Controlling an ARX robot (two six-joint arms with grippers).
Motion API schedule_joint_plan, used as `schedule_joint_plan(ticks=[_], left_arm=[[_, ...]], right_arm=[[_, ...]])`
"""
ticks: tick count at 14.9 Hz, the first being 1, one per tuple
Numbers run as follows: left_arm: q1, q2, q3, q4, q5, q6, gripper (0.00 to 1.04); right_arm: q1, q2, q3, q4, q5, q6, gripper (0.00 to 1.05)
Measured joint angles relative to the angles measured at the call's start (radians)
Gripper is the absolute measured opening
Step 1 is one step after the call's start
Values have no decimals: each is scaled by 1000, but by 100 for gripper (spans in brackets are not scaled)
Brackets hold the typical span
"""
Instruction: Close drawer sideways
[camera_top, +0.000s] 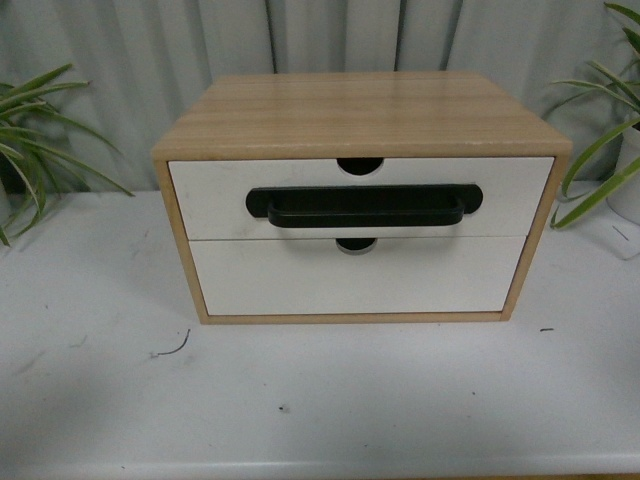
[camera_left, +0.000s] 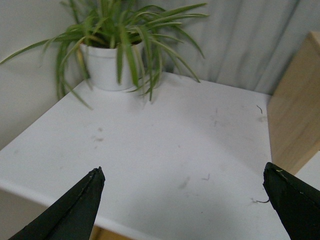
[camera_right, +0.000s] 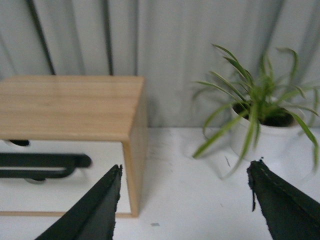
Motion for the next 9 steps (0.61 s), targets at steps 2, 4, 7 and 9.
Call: schedule_joint_plan(ticks=[2, 4, 7, 9], left_arm=[[203, -200, -80, 47, 296, 43, 84], [171, -358, -98, -83, 501, 100, 62], [76, -453, -120, -127, 415, 119, 37], [5, -474, -128, -143, 349, 119, 17]], right_arm=[[1, -130, -103, -60, 43, 10, 60], [2, -238, -171, -64, 46, 10, 37], [2, -295, -202, -94, 49, 13, 13], [2, -341, -220, -129, 49, 13, 2]])
